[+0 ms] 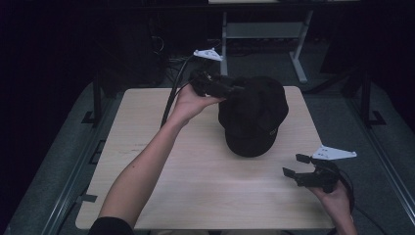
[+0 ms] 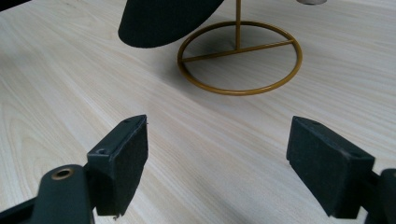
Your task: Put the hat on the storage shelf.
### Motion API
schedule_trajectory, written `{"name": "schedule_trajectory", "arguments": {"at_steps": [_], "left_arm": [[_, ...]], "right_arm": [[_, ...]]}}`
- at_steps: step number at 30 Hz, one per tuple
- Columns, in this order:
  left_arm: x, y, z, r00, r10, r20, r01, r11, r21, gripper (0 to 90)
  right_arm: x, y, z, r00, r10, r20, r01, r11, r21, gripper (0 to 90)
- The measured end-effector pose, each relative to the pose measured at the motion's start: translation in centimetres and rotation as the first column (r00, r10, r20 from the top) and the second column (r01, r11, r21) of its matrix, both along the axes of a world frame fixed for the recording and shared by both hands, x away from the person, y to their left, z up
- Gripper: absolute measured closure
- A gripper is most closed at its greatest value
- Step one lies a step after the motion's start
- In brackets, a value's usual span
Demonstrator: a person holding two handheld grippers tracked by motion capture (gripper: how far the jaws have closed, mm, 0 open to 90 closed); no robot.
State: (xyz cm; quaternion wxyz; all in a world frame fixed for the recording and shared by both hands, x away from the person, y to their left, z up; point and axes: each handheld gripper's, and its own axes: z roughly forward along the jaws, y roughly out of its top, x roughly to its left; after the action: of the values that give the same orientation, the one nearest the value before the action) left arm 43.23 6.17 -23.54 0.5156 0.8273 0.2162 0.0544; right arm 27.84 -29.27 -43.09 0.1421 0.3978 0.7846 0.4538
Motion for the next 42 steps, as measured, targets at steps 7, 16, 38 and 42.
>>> {"name": "schedule_trajectory", "arguments": {"at_steps": [7,16,38,42], "left_arm": [[-0.6,1.6,-0.7,0.9996,0.027,-0.002,-0.027,0.9996,-0.006,34.0],[-1.0,4.2,-1.7,0.9984,0.055,-0.012,-0.055,0.9984,-0.012,33.4],[-3.3,7.7,-3.0,0.9935,0.114,0.010,-0.114,0.9933,0.021,29.0],[-3.7,8.3,-3.5,0.9926,0.120,0.017,-0.121,0.9918,0.041,28.7]], "right_arm": [[0.0,0.1,0.1,0.9999,-0.011,0.003,0.011,1.000,0.000,19.1],[0.3,0.7,0.0,0.9998,-0.010,0.015,0.010,1.000,-0.021,18.7],[0.6,1.7,-0.1,0.9999,0.007,0.008,-0.006,0.999,-0.041,18.7],[0.6,1.8,-0.1,1.0000,0.007,0.007,-0.007,0.999,-0.047,18.7]]}}
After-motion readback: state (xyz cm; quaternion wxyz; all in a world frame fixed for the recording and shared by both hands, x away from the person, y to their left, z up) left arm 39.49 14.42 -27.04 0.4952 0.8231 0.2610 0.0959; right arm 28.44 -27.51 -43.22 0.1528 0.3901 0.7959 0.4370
